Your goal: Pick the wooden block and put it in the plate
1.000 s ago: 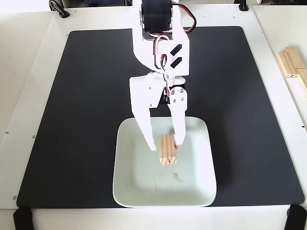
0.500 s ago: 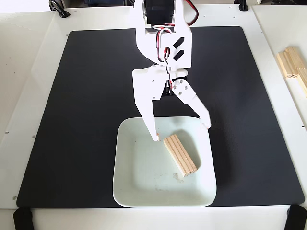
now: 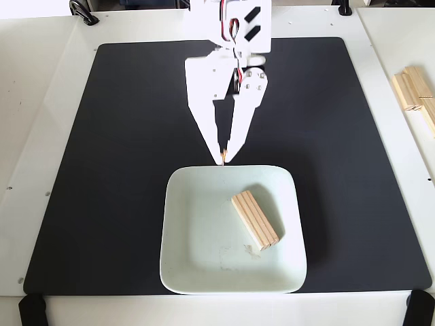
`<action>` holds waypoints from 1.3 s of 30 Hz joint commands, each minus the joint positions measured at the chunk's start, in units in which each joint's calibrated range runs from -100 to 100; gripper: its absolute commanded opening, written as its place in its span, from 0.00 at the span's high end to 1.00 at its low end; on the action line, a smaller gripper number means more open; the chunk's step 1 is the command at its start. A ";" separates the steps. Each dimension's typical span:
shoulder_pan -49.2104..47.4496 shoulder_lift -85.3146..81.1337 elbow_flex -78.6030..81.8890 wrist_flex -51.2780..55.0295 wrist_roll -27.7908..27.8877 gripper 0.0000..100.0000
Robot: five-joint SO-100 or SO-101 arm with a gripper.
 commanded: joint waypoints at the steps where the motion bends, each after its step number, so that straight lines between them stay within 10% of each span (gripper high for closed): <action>1: -0.60 -15.20 11.25 -0.76 -0.22 0.99; 23: -7.21 -100.45 90.42 -0.41 -0.38 0.99; 39: -7.99 -116.55 106.88 19.39 -2.95 0.99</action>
